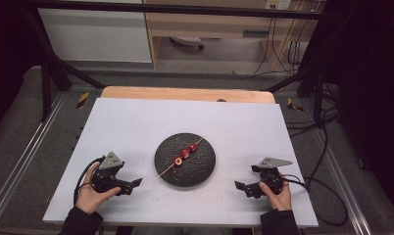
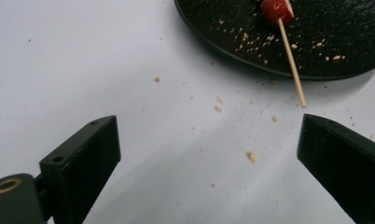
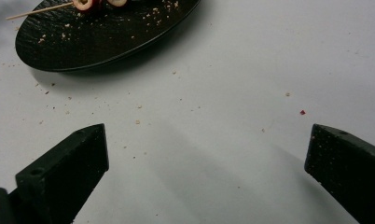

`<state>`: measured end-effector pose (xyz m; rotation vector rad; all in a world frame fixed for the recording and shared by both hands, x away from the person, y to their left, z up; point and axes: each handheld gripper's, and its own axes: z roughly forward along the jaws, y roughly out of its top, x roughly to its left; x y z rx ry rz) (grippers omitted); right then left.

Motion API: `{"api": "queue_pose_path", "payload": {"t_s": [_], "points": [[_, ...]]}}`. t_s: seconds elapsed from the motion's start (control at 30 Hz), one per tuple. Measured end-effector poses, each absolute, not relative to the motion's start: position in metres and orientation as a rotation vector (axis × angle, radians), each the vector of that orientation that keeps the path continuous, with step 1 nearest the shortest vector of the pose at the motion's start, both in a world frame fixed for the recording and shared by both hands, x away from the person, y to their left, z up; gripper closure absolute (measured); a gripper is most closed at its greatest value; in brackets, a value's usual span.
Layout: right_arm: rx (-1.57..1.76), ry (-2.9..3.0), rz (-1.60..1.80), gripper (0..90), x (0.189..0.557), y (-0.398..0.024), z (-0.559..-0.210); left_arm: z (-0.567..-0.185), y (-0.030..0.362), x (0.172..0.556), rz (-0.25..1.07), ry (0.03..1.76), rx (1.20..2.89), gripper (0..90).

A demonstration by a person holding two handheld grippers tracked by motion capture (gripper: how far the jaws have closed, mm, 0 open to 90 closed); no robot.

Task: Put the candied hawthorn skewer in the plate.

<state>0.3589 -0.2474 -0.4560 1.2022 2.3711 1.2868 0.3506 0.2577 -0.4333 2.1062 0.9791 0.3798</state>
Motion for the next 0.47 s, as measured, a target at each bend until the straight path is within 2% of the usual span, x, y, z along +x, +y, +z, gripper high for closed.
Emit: {"api": "queue_pose_path", "payload": {"t_s": [0.27, 0.47], "points": [[1.205, 2.387, 1.276, 0.6, 0.358, -0.247, -0.458, -0.448, 0.276, 0.343, 0.372, 1.016, 2.083, 4.9], [1.212, 2.391, 1.271, 0.5, 0.358, -0.247, -0.457, -0.448, 0.276, 0.342, 0.386, 1.009, 2.095, 5.1]]}}
